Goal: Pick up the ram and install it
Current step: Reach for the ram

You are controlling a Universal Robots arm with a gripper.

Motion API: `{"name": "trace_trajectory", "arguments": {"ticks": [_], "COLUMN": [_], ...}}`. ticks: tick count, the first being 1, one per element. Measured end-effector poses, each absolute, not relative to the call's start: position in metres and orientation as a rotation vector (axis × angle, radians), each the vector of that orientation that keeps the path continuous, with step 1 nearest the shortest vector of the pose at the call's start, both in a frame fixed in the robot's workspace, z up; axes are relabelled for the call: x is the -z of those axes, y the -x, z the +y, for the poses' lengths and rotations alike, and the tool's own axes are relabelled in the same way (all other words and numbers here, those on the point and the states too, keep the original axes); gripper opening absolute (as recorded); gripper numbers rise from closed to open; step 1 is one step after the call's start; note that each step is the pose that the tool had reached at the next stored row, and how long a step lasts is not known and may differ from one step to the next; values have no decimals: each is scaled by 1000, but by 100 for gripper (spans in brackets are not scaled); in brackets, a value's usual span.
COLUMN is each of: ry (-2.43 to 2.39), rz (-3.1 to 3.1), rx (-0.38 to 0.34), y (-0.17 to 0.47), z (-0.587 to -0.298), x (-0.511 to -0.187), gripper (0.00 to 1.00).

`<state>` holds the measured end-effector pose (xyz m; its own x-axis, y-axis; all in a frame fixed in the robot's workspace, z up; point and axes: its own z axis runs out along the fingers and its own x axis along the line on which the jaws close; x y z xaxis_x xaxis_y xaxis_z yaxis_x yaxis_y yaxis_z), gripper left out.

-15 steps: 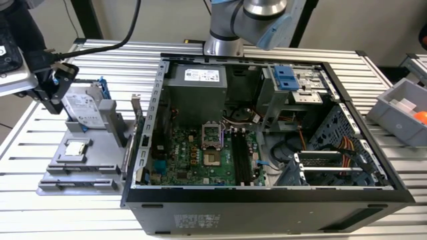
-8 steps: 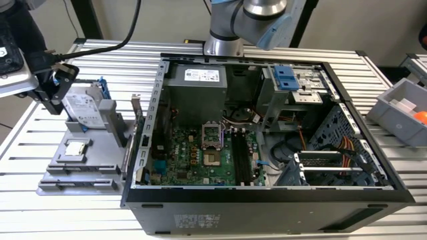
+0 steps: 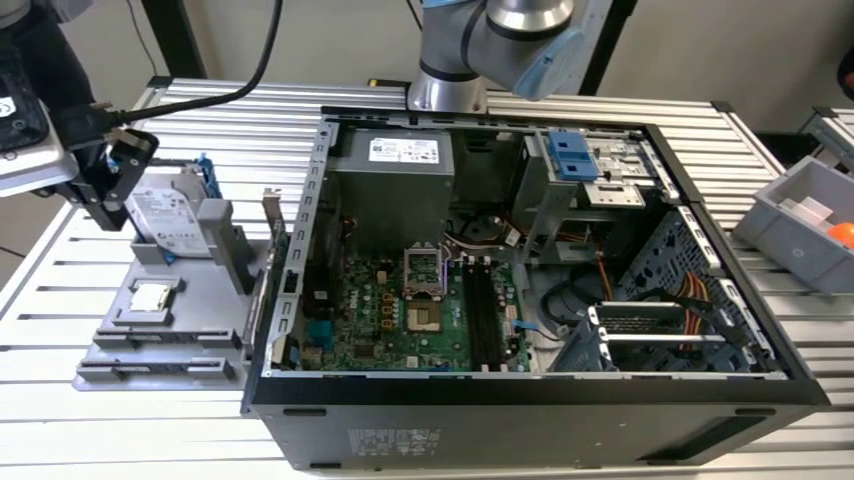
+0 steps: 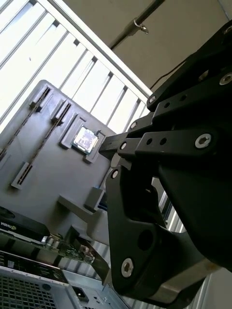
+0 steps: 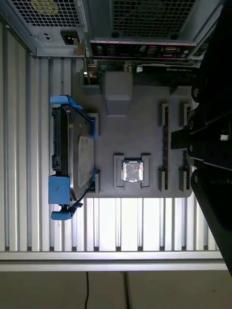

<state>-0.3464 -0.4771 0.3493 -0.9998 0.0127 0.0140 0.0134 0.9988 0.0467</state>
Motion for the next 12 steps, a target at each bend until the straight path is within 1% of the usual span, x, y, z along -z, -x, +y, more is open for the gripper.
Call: {"name": "trace_trajectory", "arguments": {"ticks": [12], "ry": [7], "rz": [-3127], "rx": [73], "y": [347], "z": [-481], "x": [-348], "gripper": [0]}}
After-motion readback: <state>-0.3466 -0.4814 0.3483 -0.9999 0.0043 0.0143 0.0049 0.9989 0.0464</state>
